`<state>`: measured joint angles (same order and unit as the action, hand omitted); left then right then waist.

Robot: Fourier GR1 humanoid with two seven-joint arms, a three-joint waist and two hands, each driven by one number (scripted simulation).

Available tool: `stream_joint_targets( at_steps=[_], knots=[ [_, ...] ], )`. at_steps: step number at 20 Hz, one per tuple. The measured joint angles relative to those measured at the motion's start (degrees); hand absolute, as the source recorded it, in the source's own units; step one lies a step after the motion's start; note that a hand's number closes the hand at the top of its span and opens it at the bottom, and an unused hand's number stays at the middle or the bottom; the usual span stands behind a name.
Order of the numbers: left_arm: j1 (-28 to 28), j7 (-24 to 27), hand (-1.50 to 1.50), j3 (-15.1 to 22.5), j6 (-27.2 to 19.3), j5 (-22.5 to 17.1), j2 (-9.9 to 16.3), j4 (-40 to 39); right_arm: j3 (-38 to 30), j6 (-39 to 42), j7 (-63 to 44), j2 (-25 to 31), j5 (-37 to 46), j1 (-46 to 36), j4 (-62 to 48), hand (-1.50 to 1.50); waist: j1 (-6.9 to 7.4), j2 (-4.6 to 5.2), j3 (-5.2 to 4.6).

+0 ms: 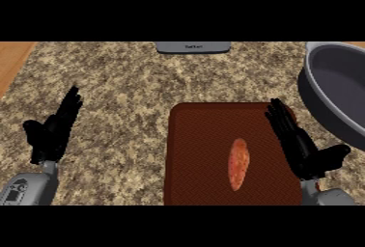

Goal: Pick the sweet potato from the tray and place it in the pot

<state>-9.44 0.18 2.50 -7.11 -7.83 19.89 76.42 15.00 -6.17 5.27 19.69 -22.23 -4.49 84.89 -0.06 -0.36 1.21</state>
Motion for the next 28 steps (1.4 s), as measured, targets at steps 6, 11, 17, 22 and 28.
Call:
stream_joint_targets(
  at_steps=[6,11,17,22,28],
  knots=[
    [2.18,3.28,0.00,-1.28,-2.82,-0.63,-2.69,3.26,-6.92,-5.52,12.87,5.08,7.33,1.43,11.73,1.50,-2.79,-1.56,-1.05],
    [4.72,5.94,0.00,-0.79,-4.99,-1.24,-6.52,6.01,-14.94,-20.91,16.86,5.85,16.55,10.52,12.20,-1.50,-5.61,-1.51,-1.36],
    [8.14,8.36,0.00,2.17,-6.43,0.03,-9.94,10.23,-8.75,-31.24,30.69,-3.52,25.46,25.90,26.16,-1.50,-3.61,-0.84,-1.27],
    [9.10,8.19,0.00,3.14,-6.20,0.34,-10.37,12.52,0.18,-36.27,31.45,-6.12,37.16,40.76,34.43,-1.50,-2.08,-0.20,-1.36],
    [7.95,7.01,0.00,4.84,-6.49,1.47,-11.10,13.60,4.29,-35.65,19.42,-3.02,52.37,52.40,36.14,-1.50,-0.34,0.79,-1.56]
  ],
)
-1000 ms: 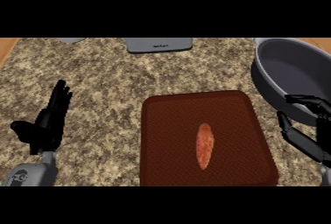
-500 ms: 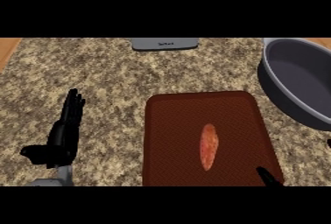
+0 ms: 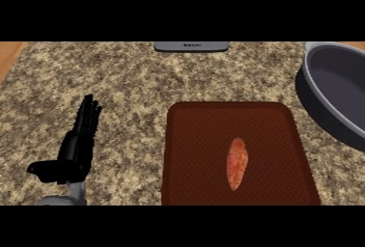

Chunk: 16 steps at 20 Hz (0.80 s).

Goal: Pick the sweet potato from the tray and place it in the pot

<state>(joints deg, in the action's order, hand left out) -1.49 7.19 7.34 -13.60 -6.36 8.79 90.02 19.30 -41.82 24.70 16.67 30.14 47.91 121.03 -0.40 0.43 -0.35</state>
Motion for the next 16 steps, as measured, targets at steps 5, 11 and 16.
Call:
stream_joint_targets(
  at_steps=[5,11,16],
  knots=[
    [0.22,-0.05,0.00,0.81,0.47,0.32,-0.09,0.85,1.90,5.14,-13.90,-0.23,13.42,4.98,2.34,-1.50,1.43,0.48,-0.07],
    [0.02,0.02,0.00,1.84,-0.22,1.58,-1.15,0.43,7.87,16.61,-31.95,-8.08,30.56,-0.64,4.25,-1.50,1.90,0.33,0.07],
    [-0.22,0.64,0.00,1.05,0.36,1.33,-1.21,-0.59,10.58,26.79,-45.08,-14.08,39.67,-11.52,0.34,-1.50,1.48,0.04,0.19]
  ],
)
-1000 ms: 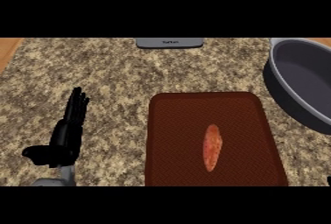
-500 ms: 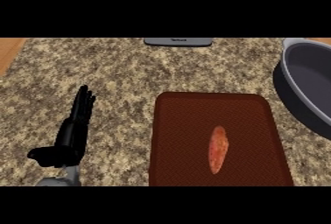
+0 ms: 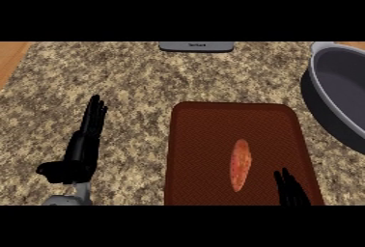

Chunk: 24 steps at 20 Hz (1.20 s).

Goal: Pick the sweet potato from the tray and place it in the pot

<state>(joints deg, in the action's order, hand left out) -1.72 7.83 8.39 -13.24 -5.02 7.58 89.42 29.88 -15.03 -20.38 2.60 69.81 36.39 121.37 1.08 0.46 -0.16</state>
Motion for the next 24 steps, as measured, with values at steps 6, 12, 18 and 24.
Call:
stream_joint_targets(
  at_steps=[6,12,18,24],
  knots=[
    [0.66,-1.05,0.00,-0.26,-0.45,0.87,-0.66,0.99,0.22,7.66,-11.47,-1.98,1.17,-11.41,-5.55,-1.50,-0.62,-0.32,0.11],
    [1.37,-2.24,0.00,-0.88,0.04,1.66,-1.37,2.38,-1.32,6.26,-11.89,-1.96,-1.42,-16.57,-12.71,-1.50,-0.98,-0.44,0.16],
    [1.15,-0.85,0.00,-2.43,1.71,1.81,-2.04,0.77,-1.47,5.36,-14.10,-2.25,-1.73,-20.61,-16.97,-1.50,-1.09,-0.49,0.14],
    [1.90,-0.15,0.00,-2.70,2.15,2.80,-3.20,0.40,-2.80,3.68,-14.22,-2.01,-3.32,-23.43,-21.01,-1.50,-1.10,-0.60,0.07]
  ],
)
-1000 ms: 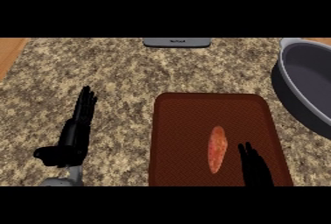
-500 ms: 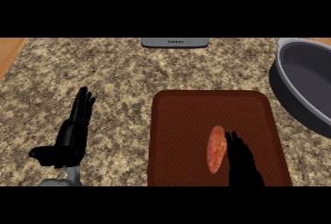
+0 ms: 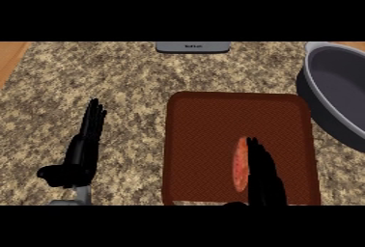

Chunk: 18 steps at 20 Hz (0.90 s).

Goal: Pick the sweet potato from the tray and place it in the pot

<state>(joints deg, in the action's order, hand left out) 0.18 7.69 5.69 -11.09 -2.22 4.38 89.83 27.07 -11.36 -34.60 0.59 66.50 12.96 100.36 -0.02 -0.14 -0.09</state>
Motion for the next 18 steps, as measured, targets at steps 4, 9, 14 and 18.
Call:
stream_joint_targets(
  at_steps=[4,9,14,18],
  knots=[
    [0.81,-1.72,0.00,-0.04,0.24,0.30,0.08,2.71,-1.44,-2.14,2.07,0.14,-0.70,-2.38,-3.22,1.50,0.02,-0.20,-0.16],
    [1.33,-1.12,0.00,-0.06,0.88,0.50,-0.05,2.74,-1.57,-6.55,3.44,0.97,3.59,-3.99,-4.14,1.50,-0.02,-0.21,-0.16],
    [0.71,0.21,0.00,-0.63,1.02,0.87,-0.99,0.66,-1.86,-9.22,4.89,1.28,5.04,-4.22,-4.98,1.50,-0.11,-0.31,-0.24],
    [-0.23,-1.62,0.00,-1.43,1.33,0.93,-0.47,1.44,-0.54,-10.87,3.66,1.09,8.08,-4.36,-4.94,1.50,-0.12,-0.30,-0.22]
  ],
)
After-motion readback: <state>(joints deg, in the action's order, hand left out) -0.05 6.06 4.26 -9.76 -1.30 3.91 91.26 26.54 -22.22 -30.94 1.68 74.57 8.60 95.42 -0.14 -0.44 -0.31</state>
